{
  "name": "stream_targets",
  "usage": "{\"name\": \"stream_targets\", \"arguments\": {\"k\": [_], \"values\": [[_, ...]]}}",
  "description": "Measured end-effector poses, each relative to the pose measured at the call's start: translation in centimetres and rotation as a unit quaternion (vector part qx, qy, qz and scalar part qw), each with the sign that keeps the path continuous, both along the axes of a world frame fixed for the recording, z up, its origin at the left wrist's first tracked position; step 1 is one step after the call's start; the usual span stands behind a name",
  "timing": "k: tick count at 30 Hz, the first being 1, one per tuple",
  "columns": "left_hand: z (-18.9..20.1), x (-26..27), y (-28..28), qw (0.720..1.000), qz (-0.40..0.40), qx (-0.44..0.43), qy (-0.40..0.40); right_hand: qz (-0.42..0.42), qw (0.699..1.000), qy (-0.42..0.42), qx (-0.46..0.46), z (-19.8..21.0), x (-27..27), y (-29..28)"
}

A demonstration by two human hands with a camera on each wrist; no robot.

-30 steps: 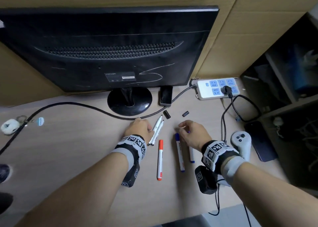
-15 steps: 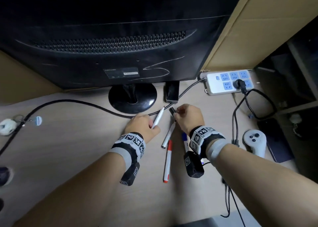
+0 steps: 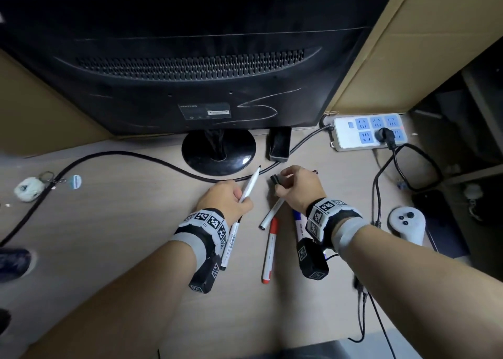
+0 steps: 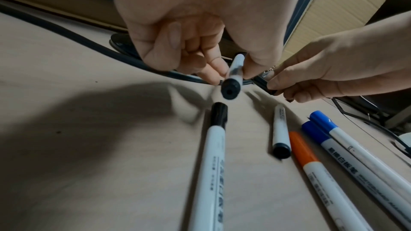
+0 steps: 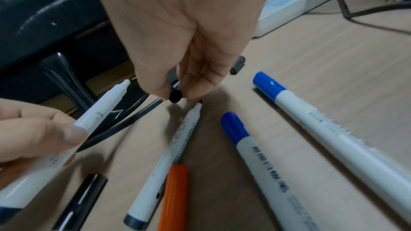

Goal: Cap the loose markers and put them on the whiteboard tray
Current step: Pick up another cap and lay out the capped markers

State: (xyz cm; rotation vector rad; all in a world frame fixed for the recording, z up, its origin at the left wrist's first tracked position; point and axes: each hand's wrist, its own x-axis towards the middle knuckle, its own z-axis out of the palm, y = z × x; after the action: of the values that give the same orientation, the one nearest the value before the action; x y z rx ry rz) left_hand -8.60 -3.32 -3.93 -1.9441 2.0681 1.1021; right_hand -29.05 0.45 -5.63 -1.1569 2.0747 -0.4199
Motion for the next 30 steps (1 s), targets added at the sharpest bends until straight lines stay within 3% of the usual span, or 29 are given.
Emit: {"name": "stream_targets", "arguments": {"k": [8, 18, 30], "values": [[2.8, 0.7, 1.6, 1.0, -0.001, 0.006, 0.003, 0.041, 0.993, -0.101, -0.054, 2.7, -2.3, 3.9], [5.0, 1.6, 4.8, 0.998, -0.033, -0.022, 0.057, 0.03, 0.973, -0.219, -0.072, 6.3, -3.2, 7.5], [6.4, -0.2, 7.4, 0.996, -0.012, -0.017, 0.086, -0.034, 0.963, -0.258, -0.069, 6.9, -4.5, 9.1]]}}
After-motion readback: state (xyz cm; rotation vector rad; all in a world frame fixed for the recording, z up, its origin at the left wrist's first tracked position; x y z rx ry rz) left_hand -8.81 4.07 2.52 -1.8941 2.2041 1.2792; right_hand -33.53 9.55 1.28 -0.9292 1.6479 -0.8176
